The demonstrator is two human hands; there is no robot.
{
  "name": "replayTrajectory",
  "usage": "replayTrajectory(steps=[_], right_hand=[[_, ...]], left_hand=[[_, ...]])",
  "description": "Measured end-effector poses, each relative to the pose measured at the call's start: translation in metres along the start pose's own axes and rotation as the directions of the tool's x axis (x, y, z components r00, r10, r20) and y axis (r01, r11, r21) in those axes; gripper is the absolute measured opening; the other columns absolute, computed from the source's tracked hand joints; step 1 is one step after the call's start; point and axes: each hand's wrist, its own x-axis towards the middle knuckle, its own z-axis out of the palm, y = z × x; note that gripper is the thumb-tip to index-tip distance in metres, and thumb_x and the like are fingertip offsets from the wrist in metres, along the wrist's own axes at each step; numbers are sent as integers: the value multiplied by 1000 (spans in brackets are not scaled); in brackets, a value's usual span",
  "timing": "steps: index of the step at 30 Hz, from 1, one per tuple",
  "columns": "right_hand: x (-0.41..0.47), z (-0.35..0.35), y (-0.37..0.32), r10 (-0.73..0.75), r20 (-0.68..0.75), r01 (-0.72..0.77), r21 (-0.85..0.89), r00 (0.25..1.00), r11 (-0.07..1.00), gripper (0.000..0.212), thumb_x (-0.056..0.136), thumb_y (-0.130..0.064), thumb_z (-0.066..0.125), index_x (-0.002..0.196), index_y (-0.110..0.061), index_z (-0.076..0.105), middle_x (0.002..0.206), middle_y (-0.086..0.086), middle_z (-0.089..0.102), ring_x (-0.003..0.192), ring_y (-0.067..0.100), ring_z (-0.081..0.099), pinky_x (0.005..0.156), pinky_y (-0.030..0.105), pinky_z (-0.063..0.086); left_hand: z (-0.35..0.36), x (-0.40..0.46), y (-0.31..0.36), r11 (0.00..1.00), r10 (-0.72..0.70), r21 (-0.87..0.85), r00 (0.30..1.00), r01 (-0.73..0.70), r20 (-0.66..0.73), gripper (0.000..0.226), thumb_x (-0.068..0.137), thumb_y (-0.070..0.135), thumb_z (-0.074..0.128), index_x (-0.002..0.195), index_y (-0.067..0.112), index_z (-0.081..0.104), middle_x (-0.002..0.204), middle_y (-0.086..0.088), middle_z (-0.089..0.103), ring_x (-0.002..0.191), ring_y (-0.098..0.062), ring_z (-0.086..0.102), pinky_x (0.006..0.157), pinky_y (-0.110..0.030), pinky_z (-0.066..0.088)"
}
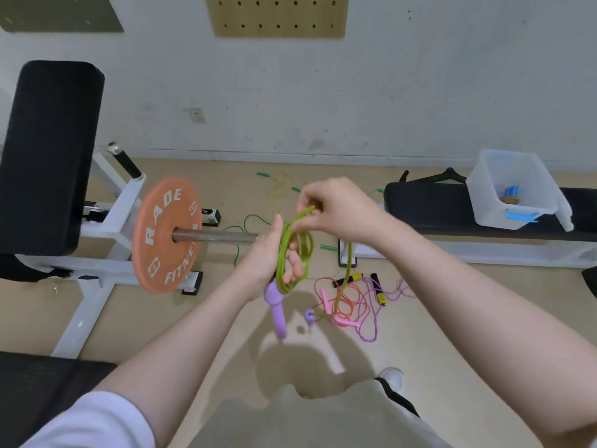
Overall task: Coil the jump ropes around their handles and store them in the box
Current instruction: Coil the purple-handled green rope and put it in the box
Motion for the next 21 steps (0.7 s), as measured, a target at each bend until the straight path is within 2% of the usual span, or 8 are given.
replayTrajectory(steps=[3,5,7,10,14,17,19,21], right_hand=[[-1,0,21,56,56,-72,359,997,930,22,73,-19,77,66,-21,57,55,-13,48,51,1,40,55,16,32],[-4,9,32,67,129,-134,629,989,765,20,80,-7,69,69,-17,56,53,-13,49,50,-2,40,54,15,31],[-6,21,42,123,121,-171,785,985,596,19,85,-7,62,70,-16,54,54,-11,48,50,0,39,53,18,30],[-11,38,45,220,114,-208,859,969,468,14,89,-14,56,75,-12,55,61,-2,50,57,11,39,53,25,28],[-19,61,34,97,33,-102,434,995,895,17,82,-16,41,85,-16,58,75,-9,56,71,7,50,63,21,39],[-30,65,22,93,381,-153,131,920,980,14,94,-8,38,97,-12,51,77,3,56,73,21,48,57,23,33],[-38,64,14,66,567,-116,52,821,992,21,96,-9,39,114,-2,47,75,4,55,74,28,54,49,14,34],[-40,56,4,-14,587,-12,39,809,999,22,97,-14,42,108,1,52,63,0,48,70,29,56,51,20,34]], left_hand=[[0,-3,10,989,50,-145,974,-18,219,74,84,71,3,70,8,40,36,-10,50,23,-14,32,38,-22,24],[-2,-9,16,983,94,-182,911,-21,402,76,73,83,26,73,8,39,35,-6,48,23,-11,32,41,-23,26],[-4,-16,23,967,169,-252,842,-41,513,70,63,69,67,79,7,39,35,-1,45,24,-6,34,41,-19,35],[-6,-24,33,937,232,-346,843,-59,485,67,53,44,86,84,6,41,35,2,40,24,-4,34,42,-18,41],[0,-20,42,857,285,-487,942,-168,176,25,81,29,69,69,8,61,42,0,51,31,-8,43,44,-18,45],[-4,-2,44,821,203,-518,971,-240,-128,18,95,17,47,79,14,54,62,3,68,41,-5,52,48,-19,48],[-13,11,39,898,205,-334,945,-285,-256,16,94,11,51,80,16,46,67,3,71,46,-4,57,51,-20,49],[-23,20,24,965,259,30,921,-262,-290,23,91,6,56,75,17,43,71,1,70,49,-5,61,58,-23,50]])
